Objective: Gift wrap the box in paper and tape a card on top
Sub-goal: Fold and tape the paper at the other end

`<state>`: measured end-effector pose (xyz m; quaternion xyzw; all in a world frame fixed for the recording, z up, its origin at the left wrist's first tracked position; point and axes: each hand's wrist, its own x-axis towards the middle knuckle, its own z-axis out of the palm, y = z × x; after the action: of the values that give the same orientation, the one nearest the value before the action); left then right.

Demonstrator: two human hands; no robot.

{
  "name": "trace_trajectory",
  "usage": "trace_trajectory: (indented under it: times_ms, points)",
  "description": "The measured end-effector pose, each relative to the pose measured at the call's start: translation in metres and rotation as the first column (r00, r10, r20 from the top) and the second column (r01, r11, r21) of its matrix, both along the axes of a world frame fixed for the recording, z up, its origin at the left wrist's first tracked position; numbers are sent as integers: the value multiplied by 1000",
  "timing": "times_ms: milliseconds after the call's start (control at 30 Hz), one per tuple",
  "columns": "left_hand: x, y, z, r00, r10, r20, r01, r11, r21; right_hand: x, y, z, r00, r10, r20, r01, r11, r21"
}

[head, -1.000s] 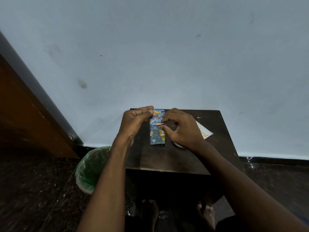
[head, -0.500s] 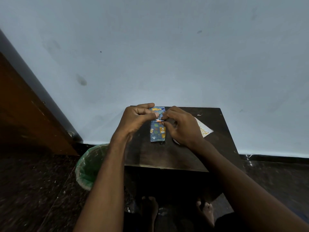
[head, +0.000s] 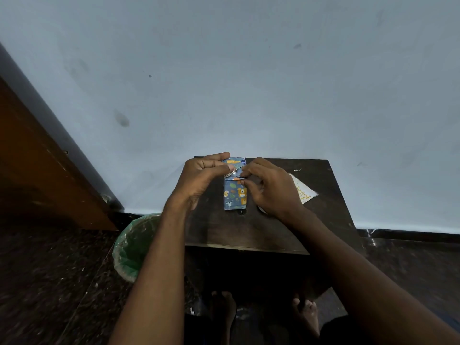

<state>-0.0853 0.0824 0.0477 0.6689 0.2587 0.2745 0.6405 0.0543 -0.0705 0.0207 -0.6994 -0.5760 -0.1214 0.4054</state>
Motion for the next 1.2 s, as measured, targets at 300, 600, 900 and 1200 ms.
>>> trace_trajectory:
  times_ms: [300, 600, 900, 1200]
  points:
    - [3, -4, 1, 997, 73, 20, -73, 997, -15, -6, 1, 0, 999, -25, 28, 24, 1000, 8]
    - [2, -5, 1, 998, 59, -9, -59, 980, -191, -4, 2, 1, 1000, -12, -5, 12, 1000, 7]
    - [3, -8, -1, 998, 64, -27, -65, 997, -44, -9, 0, -1, 992, -30, 121, 32, 999, -14]
    - [1, -3, -5, 997, 60, -52, -57, 996, 62, -8, -5, -10, 949, 8, 316, 10, 999, -53]
